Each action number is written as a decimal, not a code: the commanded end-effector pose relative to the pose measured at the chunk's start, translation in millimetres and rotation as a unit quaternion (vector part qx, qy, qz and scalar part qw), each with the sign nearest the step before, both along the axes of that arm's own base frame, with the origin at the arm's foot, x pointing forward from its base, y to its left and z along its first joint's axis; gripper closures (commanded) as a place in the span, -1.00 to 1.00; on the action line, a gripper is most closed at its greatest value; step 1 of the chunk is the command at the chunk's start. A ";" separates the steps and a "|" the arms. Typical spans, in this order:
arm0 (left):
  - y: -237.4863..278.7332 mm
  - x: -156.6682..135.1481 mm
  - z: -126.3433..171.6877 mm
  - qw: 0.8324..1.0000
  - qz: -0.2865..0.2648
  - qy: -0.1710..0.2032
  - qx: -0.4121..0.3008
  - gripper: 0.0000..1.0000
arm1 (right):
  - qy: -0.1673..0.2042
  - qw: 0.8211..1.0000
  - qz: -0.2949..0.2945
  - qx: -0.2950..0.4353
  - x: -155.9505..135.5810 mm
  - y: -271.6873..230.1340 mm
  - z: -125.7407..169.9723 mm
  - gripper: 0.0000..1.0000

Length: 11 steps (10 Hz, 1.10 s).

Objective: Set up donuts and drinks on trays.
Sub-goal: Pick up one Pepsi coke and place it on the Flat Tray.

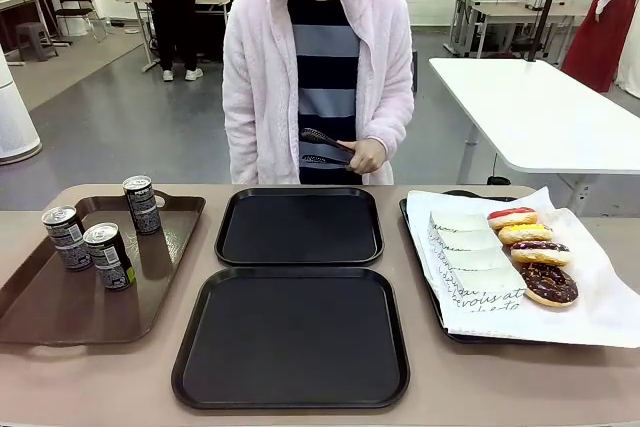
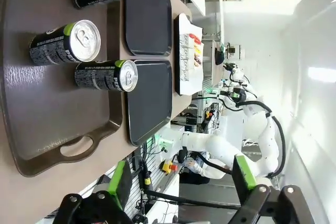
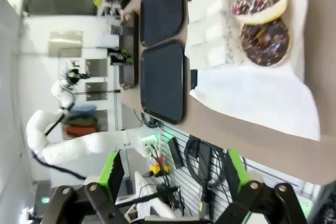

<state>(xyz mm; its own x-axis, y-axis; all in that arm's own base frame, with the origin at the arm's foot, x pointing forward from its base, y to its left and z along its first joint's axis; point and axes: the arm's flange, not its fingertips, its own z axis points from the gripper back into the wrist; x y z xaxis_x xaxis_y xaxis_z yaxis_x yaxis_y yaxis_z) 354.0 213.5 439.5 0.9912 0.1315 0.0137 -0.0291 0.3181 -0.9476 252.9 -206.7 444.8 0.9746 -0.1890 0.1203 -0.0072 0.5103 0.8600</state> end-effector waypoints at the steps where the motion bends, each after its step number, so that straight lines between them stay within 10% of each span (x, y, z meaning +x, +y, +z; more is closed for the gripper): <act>1: -5.3 0.2 -6.9 1.000 0.002 0.016 -0.006 -1.00 | -0.012 0.999 -0.027 0.022 -10.7 -15.8 -2.7 -1.00; 11: -5.3 0.2 -6.9 1.000 0.002 0.016 -0.006 -1.00 | -0.012 0.999 -0.027 0.022 -10.7 -15.8 -2.7 -1.00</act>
